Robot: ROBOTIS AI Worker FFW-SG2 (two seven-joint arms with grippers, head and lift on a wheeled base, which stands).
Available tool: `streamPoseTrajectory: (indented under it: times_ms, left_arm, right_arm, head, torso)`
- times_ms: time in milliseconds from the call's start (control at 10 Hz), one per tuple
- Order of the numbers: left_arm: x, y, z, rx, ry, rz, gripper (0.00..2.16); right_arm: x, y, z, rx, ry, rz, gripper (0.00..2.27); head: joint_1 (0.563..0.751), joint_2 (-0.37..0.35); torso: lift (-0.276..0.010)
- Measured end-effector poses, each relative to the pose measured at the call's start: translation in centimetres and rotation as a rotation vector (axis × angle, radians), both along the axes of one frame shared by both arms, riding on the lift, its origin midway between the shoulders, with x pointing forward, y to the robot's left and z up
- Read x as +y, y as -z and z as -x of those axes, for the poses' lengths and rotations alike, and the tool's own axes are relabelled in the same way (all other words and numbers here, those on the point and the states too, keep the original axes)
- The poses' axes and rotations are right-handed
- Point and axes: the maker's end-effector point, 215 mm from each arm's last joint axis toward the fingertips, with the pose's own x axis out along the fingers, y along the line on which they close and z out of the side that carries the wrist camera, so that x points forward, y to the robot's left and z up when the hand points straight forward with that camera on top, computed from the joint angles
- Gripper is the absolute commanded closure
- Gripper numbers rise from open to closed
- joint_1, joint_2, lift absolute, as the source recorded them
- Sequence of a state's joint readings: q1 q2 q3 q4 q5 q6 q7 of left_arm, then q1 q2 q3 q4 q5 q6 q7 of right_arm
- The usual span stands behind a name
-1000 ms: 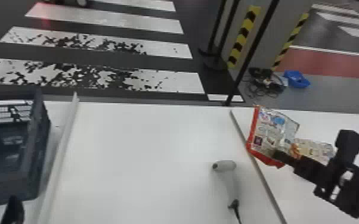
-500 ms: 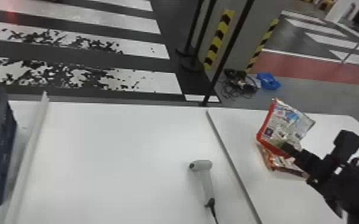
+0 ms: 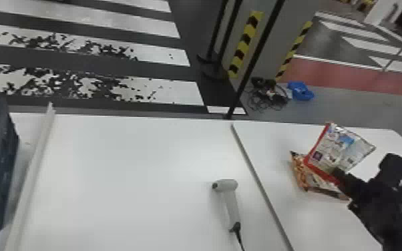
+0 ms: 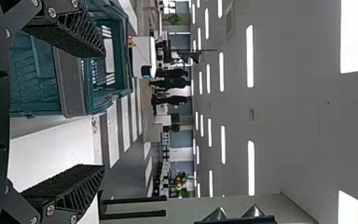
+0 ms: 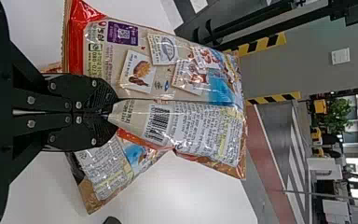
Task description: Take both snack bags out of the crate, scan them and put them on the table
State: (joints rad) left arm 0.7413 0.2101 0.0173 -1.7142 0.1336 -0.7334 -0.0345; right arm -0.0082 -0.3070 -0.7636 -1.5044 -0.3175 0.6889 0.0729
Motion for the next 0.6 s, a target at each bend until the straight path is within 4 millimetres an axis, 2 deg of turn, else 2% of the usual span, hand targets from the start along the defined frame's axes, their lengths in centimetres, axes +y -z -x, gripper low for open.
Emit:
streamPoseTrajectory:
  times_ms: [100,200,300,400,500,600]
  left_arm:
    - [0.0,0.1,0.0,0.001,0.0,0.0,0.15]
    - [0.0,0.0,0.0,-0.001,0.0,0.001,0.15]
    - [0.1,-0.1,0.0,-0.006,0.0,0.002,0.15]
    - [0.1,-0.2,0.1,-0.012,0.0,0.003,0.15]
    - [0.1,-0.3,0.2,-0.017,0.001,0.003,0.15]
    - [0.1,-0.3,0.4,-0.017,0.001,0.003,0.15]
  right_arm:
    - [-0.7,0.4,0.2,0.008,0.018,0.01,2.26]
    - [-1.3,0.7,0.4,0.009,0.029,0.019,2.07]
    - [-1.5,0.8,0.4,0.007,0.031,0.024,1.73]
    - [-1.6,0.8,0.4,0.009,0.031,0.031,1.04]
    - [-1.6,1.0,0.5,0.016,0.033,0.034,0.23]
    - [-1.8,1.3,0.8,0.026,0.044,0.037,0.04]
  head:
    - [0.695,-0.35]
    - [0.695,-0.35]
    - [0.695,-0.35]
    - [0.695,-0.35]
    - [0.695,-0.35]
    - [0.695,-0.35]
  torso:
    - [-0.094]
    - [-0.094]
    - [-0.094]
    - [-0.094]
    - [-0.094]
    - [-0.094]
